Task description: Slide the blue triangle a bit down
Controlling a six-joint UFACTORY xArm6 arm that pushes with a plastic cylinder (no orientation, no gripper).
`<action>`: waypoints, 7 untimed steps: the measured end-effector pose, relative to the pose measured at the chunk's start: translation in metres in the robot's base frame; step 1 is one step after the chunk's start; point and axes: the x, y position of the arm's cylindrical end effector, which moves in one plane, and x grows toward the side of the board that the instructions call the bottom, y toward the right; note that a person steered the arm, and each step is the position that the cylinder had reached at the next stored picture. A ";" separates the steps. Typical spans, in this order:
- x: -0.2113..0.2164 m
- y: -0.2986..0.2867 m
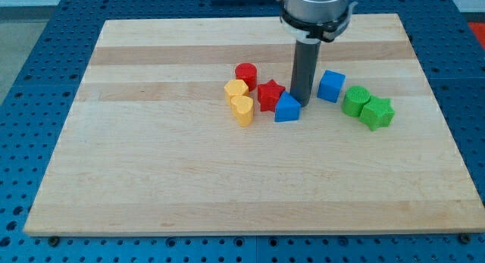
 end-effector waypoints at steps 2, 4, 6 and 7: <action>0.011 -0.011; 0.021 -0.011; 0.033 -0.011; 0.043 -0.008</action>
